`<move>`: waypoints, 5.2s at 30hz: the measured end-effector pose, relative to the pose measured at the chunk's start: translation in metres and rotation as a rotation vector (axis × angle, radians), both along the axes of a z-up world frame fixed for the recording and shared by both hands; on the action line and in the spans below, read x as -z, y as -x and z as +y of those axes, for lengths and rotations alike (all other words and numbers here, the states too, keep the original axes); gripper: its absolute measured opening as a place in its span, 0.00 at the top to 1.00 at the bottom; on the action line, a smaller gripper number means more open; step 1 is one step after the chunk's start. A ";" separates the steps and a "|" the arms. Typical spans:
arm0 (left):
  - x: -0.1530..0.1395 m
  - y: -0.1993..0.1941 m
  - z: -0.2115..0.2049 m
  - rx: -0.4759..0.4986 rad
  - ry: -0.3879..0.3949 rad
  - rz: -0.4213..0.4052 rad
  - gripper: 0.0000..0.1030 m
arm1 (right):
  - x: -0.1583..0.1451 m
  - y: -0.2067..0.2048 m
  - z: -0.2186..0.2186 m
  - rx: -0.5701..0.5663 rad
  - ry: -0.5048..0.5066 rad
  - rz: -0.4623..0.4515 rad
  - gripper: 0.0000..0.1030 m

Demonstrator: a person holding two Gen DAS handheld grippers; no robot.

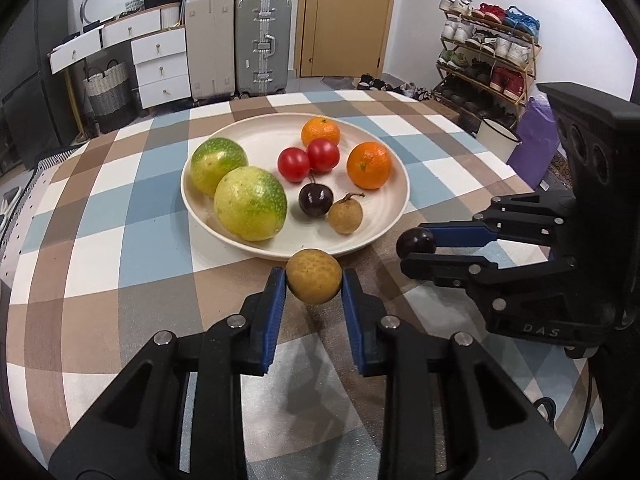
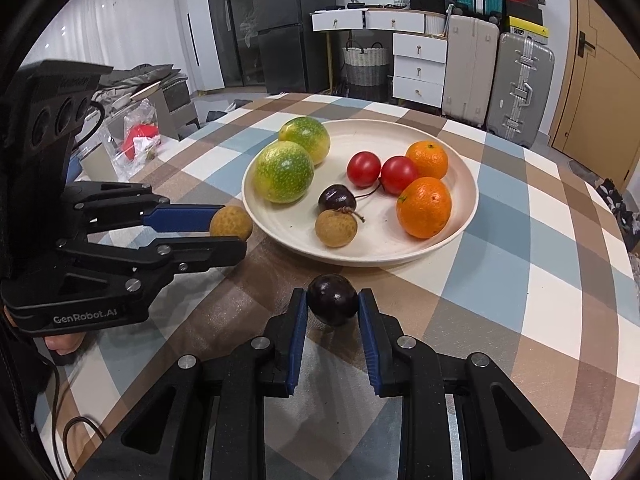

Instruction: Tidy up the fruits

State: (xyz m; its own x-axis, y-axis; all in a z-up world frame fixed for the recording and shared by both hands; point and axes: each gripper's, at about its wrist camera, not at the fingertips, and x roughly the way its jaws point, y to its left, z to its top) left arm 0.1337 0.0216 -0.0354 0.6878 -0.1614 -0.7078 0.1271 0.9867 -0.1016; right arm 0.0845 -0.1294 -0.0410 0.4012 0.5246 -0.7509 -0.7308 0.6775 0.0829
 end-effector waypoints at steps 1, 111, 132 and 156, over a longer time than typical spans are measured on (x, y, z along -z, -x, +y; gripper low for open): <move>-0.001 0.001 0.000 0.002 0.001 -0.007 0.75 | -0.002 -0.001 -0.001 0.005 -0.006 -0.004 0.75; -0.045 0.036 0.025 -0.262 0.012 -0.274 0.01 | -0.049 0.001 -0.052 0.119 -0.271 -0.153 0.00; -0.033 0.029 0.010 -0.243 -0.030 -0.269 0.01 | -0.039 0.010 -0.043 0.108 -0.230 -0.229 0.00; -0.030 0.026 0.015 -0.257 -0.033 -0.256 0.01 | -0.039 0.005 -0.049 0.135 -0.249 -0.202 0.00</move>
